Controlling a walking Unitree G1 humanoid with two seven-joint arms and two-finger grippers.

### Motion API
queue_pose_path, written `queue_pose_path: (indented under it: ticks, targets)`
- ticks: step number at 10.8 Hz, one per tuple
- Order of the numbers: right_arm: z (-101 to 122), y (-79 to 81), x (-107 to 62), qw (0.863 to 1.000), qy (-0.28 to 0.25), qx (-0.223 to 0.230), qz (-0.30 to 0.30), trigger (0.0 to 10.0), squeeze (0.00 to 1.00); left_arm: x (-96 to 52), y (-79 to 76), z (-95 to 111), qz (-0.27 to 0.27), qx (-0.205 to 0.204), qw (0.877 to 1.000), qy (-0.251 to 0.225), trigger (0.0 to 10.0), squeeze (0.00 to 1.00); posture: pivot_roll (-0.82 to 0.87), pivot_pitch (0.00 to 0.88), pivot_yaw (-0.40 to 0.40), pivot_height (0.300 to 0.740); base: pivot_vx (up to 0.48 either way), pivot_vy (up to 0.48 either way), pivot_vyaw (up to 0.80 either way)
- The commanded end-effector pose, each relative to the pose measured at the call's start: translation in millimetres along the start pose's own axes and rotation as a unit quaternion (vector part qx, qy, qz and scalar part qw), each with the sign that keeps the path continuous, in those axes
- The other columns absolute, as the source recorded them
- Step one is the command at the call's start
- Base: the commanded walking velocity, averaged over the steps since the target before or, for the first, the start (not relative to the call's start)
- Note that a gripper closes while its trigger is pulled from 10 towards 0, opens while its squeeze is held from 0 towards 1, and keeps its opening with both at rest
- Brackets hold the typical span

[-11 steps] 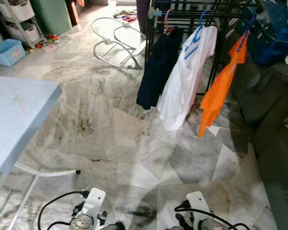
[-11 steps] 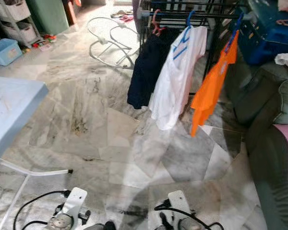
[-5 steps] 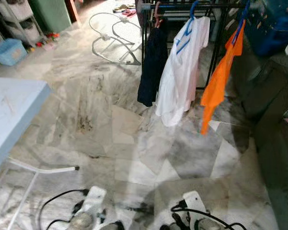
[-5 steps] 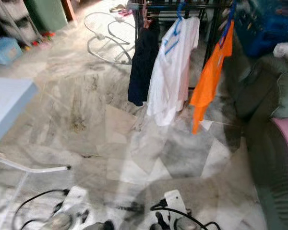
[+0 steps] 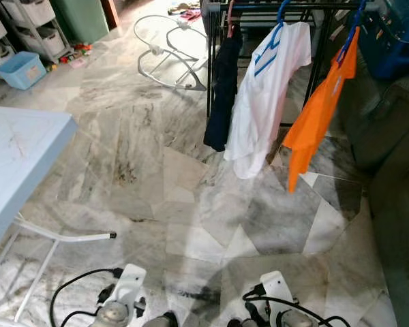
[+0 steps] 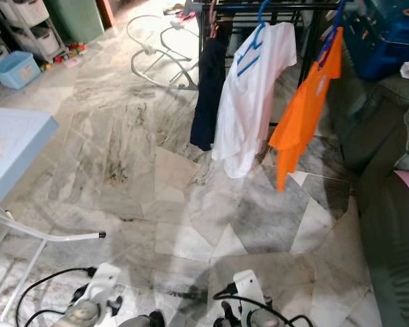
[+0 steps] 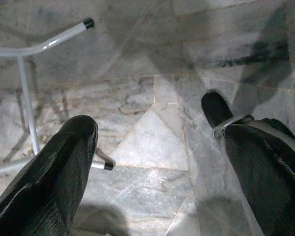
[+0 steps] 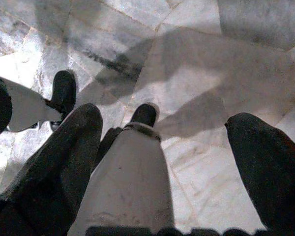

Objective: Hang hanger

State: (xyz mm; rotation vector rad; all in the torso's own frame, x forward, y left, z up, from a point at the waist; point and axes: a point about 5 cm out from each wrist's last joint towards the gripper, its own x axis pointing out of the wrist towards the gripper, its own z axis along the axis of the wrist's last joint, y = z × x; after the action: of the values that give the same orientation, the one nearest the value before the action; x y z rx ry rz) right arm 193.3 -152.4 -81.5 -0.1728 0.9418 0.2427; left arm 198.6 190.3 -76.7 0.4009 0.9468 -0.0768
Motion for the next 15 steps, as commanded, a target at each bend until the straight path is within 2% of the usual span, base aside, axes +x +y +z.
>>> queue_pose_path:
  ticks: [1,3,12,14,15]
  targets:
    - [-3,4.3,0.1,1.0,0.005,-0.002,0.008,10.0,0.0,-1.2,3.3,-10,0.006,-0.008,1.0,0.017,10.0,0.0,-0.17,0.144,0.055,0.74,0.0,0.0,0.43]
    - [-3,4.2,-0.1,1.0,0.003,-0.004,0.01,10.0,0.0,-1.2,2.7,-10,-0.002,-0.012,1.0,0.016,10.0,0.0,-0.17,0.143,0.053,0.74,0.0,0.0,0.2]
    - [-7,-1.0,-1.2,1.0,0.012,-0.003,-0.001,10.0,0.0,-1.3,-10.5,-6,-0.031,-0.019,0.999,0.012,10.0,0.0,-0.18,0.143,0.047,0.74,0.265,0.0,0.0]
    - [-7,-2.2,-1.4,1.0,0.013,-0.001,-0.002,10.0,0.0,-1.4,-12.3,-7,-0.028,-0.039,0.999,0.02,10.0,0.0,-0.18,0.143,0.045,0.74,0.0,0.0,0.0]
    - [-8,-2.8,-1.6,1.0,0.014,0.002,-0.004,10.0,0.0,-1.6,-14.9,-8,-0.035,-0.065,0.997,0.024,10.0,0.0,-0.18,0.144,0.046,0.74,0.0,0.0,0.0]
